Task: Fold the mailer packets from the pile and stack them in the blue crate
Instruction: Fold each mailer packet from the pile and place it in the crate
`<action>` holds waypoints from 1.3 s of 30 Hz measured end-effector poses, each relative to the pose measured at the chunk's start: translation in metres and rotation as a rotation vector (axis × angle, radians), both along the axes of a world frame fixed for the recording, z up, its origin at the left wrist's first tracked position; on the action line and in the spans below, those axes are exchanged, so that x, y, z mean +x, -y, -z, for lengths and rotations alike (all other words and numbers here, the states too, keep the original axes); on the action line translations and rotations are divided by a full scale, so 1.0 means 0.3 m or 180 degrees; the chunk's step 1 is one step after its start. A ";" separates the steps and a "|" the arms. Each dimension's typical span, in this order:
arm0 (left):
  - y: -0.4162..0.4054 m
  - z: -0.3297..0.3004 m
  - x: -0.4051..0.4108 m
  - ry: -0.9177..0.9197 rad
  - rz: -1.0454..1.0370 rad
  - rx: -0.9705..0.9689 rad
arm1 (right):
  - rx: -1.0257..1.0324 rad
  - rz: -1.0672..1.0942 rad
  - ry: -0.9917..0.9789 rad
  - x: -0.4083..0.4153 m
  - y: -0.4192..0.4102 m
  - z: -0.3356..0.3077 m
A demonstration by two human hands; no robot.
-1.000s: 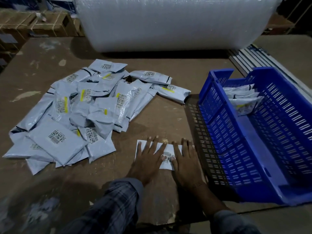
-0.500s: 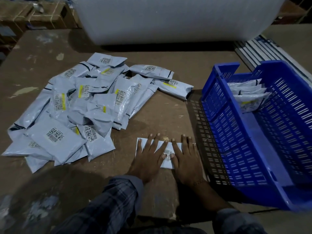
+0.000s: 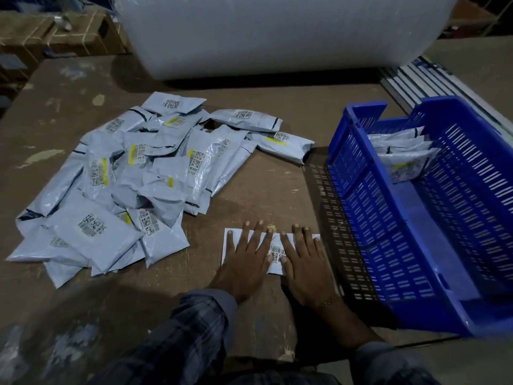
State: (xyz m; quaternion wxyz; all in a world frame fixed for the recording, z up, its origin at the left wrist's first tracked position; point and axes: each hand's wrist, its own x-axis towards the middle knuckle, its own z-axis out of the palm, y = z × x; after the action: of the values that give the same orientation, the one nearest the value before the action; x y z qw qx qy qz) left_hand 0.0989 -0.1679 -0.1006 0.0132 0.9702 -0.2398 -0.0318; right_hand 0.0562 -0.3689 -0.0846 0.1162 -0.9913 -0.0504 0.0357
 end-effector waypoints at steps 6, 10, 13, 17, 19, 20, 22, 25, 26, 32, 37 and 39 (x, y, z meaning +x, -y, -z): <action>-0.033 -0.009 0.006 -0.0072 0.0229 -0.0080 | -0.0122 0.0001 -0.0029 -0.008 -0.003 -0.024; -0.050 -0.023 0.052 -0.0209 0.0183 -0.0223 | -0.0070 -0.0036 -0.0013 -0.061 -0.013 -0.010; -0.028 -0.020 0.030 -0.0141 0.0095 -0.0170 | 0.0030 -0.0003 -0.0077 -0.045 -0.010 -0.021; -0.015 -0.015 -0.030 -0.0092 0.0148 -0.0042 | 0.0015 -0.0021 -0.0087 0.028 -0.004 -0.034; -0.030 -0.017 -0.033 -0.0124 0.0240 -0.0038 | -0.0064 0.0018 -0.0074 0.054 -0.007 -0.029; -0.040 -0.018 -0.026 -0.0135 0.0245 -0.0064 | -0.0114 0.0037 -0.0061 0.057 -0.011 -0.025; -0.057 -0.021 -0.003 -0.0184 0.0102 -0.0151 | -0.0186 0.0040 -0.0017 0.044 -0.019 -0.020; -0.064 -0.022 0.019 -0.0215 -0.0349 -0.0244 | -0.0129 -0.0022 0.0075 -0.003 -0.014 -0.016; -0.060 -0.022 0.021 -0.0180 -0.0432 -0.0229 | -0.0124 -0.0059 0.0076 -0.013 -0.011 -0.018; -0.029 -0.019 -0.019 -0.0165 -0.0188 -0.0144 | -0.0196 0.0436 -0.0093 0.074 -0.010 -0.021; -0.033 -0.001 -0.042 -0.0134 0.0331 -0.0239 | -0.0452 0.0578 -0.0042 0.102 -0.023 -0.016; -0.028 0.000 -0.015 -0.0197 0.0087 -0.0394 | -0.0504 0.0540 0.0020 0.082 -0.032 -0.028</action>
State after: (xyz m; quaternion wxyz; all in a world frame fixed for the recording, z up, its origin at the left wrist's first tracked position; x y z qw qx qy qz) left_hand 0.0944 -0.1596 -0.1005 0.0801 0.9628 -0.2539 -0.0470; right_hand 0.0807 -0.3594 -0.0761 0.0401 -0.9982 0.0362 0.0266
